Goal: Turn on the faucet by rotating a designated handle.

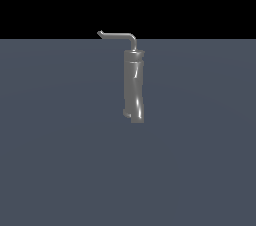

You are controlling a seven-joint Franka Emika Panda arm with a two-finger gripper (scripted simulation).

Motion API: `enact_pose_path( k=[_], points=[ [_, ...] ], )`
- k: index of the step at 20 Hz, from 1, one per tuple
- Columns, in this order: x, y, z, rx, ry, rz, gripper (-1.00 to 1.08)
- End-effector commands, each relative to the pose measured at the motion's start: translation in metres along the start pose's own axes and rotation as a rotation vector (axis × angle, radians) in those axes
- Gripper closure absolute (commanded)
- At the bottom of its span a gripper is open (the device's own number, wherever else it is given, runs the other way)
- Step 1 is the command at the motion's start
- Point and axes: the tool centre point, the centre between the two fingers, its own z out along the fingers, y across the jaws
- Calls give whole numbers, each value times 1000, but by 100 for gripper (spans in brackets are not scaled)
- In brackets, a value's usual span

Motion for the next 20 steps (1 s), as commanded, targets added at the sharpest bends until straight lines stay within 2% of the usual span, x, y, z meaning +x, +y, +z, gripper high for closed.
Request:
enact_pose_path(
  k=[1,10,20],
  points=[
    [0,0,0,0,0,0,108],
    [8,-6,-8,18,34,27,108],
    [15,-7,-8,19,34,59,108]
  ],
)
